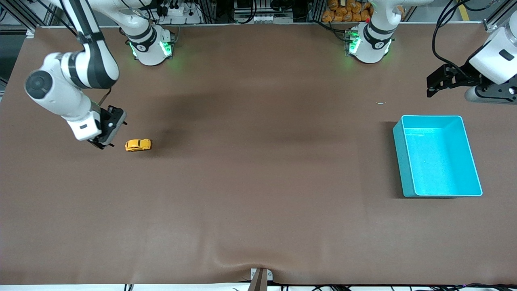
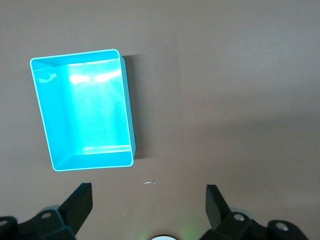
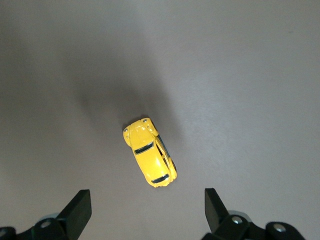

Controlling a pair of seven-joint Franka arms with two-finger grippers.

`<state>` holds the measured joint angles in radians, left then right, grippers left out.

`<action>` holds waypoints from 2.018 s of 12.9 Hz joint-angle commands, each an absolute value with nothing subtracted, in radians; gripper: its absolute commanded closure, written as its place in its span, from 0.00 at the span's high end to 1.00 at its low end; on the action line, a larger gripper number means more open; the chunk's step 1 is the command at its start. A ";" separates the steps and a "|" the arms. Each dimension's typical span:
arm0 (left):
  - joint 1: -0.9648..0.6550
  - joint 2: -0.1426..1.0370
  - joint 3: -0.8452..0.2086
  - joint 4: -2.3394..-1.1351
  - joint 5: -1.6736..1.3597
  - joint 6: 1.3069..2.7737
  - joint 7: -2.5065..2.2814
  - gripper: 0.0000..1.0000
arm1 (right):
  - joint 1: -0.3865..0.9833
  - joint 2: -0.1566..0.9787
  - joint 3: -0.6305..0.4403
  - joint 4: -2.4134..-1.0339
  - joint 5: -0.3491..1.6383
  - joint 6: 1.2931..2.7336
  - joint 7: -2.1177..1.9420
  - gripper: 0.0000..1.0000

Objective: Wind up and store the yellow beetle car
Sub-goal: 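Lower the right gripper and grasp the yellow car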

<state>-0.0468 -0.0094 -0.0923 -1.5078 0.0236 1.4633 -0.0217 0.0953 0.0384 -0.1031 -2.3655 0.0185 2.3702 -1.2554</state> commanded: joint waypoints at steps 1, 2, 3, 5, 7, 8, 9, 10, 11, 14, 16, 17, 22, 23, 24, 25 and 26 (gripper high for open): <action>-0.040 -0.009 -0.095 -1.499 0.008 1.454 -0.035 1.00 | 0.081 0.115 -0.098 -2.402 -0.009 2.471 -1.345 1.00; -0.040 -0.011 -0.095 -1.499 0.008 1.454 -0.037 1.00 | 0.084 0.142 -0.097 -2.402 -0.052 2.485 -1.354 1.00; -0.040 -0.009 -0.095 -1.499 0.006 1.454 -0.037 1.00 | 0.086 0.153 -0.097 -2.402 -0.099 2.508 -1.356 1.00; -0.040 -0.011 -0.095 -1.499 0.008 1.454 -0.035 1.00 | 0.087 0.178 -0.095 -2.404 -0.118 2.520 -1.356 1.00; -0.040 -0.009 -0.095 -1.499 0.008 1.454 -0.035 1.00 | 0.092 0.207 -0.095 -2.404 -0.130 2.565 -1.385 1.00; -0.040 -0.009 -0.094 -1.499 0.008 1.456 -0.037 1.00 | 0.094 0.227 -0.095 -2.404 -0.135 2.585 -1.409 0.98; -0.040 -0.009 -0.094 -1.499 0.008 1.454 -0.037 1.00 | 0.095 0.245 -0.095 -2.404 -0.135 2.594 -1.414 0.95; -0.040 -0.009 -0.094 -1.499 0.008 1.454 -0.035 1.00 | 0.097 0.258 -0.095 -2.404 -0.135 2.615 -1.414 0.94; -0.040 -0.009 -0.095 -1.499 0.006 1.454 -0.035 1.00 | 0.103 0.273 -0.095 -2.404 -0.135 2.618 -1.414 0.91; -0.040 -0.009 -0.094 -1.499 0.008 1.454 -0.035 1.00 | 0.109 0.293 -0.094 -2.404 -0.133 2.629 -1.414 0.83; -0.040 -0.009 -0.094 -1.499 0.008 1.454 -0.035 1.00 | 0.117 0.299 -0.094 -2.404 -0.133 2.631 -1.414 0.75; -0.040 -0.009 -0.094 -1.499 0.008 1.454 -0.035 1.00 | 0.118 0.299 -0.094 -2.404 -0.133 2.631 -1.414 0.69; -0.040 -0.009 -0.094 -1.499 0.008 1.456 -0.035 1.00 | 0.124 0.313 -0.094 -2.404 -0.133 2.645 -1.414 0.24; -0.040 -0.009 -0.094 -1.499 0.008 1.454 -0.035 1.00 | 0.126 0.316 -0.094 -2.404 -0.133 2.645 -1.414 0.16; -0.040 -0.009 -0.094 -1.499 0.006 1.454 -0.035 1.00 | 0.124 0.318 -0.094 -2.404 -0.133 2.646 -1.414 0.12; -0.040 -0.009 -0.094 -1.499 0.008 1.456 -0.035 1.00 | 0.124 0.324 -0.094 -2.404 -0.133 2.646 -1.417 0.10; -0.040 -0.009 -0.094 -1.499 0.008 1.456 -0.035 1.00 | 0.126 0.328 -0.094 -2.404 -0.135 2.652 -1.419 0.09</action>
